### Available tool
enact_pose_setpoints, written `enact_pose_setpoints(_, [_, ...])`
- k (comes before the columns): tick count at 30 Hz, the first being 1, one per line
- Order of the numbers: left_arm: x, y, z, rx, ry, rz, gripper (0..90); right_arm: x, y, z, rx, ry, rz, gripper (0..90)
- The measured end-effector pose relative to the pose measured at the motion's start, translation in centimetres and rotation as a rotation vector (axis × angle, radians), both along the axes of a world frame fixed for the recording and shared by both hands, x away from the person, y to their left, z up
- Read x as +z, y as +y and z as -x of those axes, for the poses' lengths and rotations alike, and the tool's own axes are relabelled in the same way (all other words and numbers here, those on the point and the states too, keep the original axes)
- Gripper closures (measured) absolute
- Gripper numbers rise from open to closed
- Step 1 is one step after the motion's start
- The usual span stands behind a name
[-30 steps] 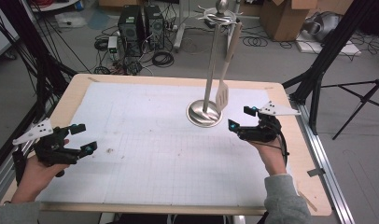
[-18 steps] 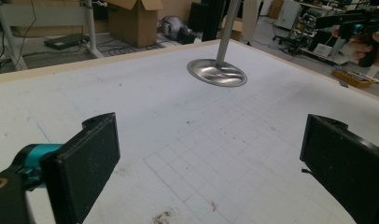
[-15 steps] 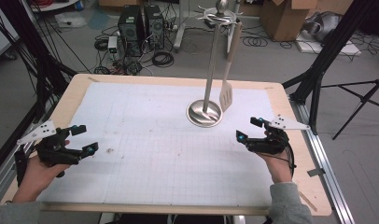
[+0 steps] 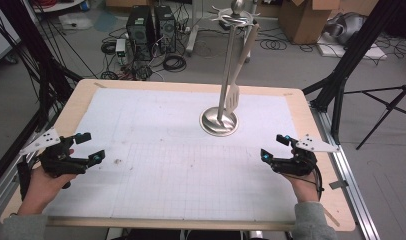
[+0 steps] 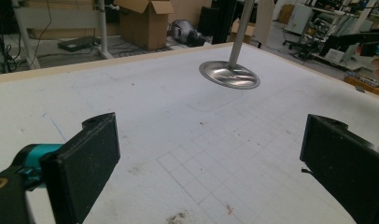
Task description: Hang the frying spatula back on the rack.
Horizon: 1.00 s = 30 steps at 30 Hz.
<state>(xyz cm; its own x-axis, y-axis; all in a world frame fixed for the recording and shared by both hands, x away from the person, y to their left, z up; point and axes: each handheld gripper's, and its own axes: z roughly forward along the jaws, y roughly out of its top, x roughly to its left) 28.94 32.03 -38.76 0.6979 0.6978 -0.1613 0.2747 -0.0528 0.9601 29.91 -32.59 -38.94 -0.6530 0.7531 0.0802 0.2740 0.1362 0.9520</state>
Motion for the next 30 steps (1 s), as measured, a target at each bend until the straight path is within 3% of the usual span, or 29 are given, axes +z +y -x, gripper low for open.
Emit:
enact_pose_setpoints(6, [-0.6,0.1,-0.3,0.010,0.010,-0.002,5.3,-1.0,-1.2,1.3,-0.086,-0.050,-0.021,13.7])
enact_pose_setpoints(9, [-1.0,-0.1,-0.5,0.007,0.016,0.001,5.3,-1.2,-1.7,1.6,-0.100,-0.064,-0.030,13.7])
enact_pose_setpoints(12, [-1.2,-0.4,-0.7,0.001,0.025,-0.024,5.3,-1.4,-2.0,1.9,-0.097,-0.069,-0.039,13.8])
enact_pose_setpoints(18, [-1.6,-0.5,-0.8,-0.003,0.037,-0.020,5.3,-2.6,-2.7,2.3,-0.098,-0.035,-0.027,13.7])
enact_pose_setpoints(30, [-2.9,0.5,-0.8,0.040,0.072,0.017,5.3,-3.5,-4.9,3.2,-0.142,-0.023,-0.078,13.4])
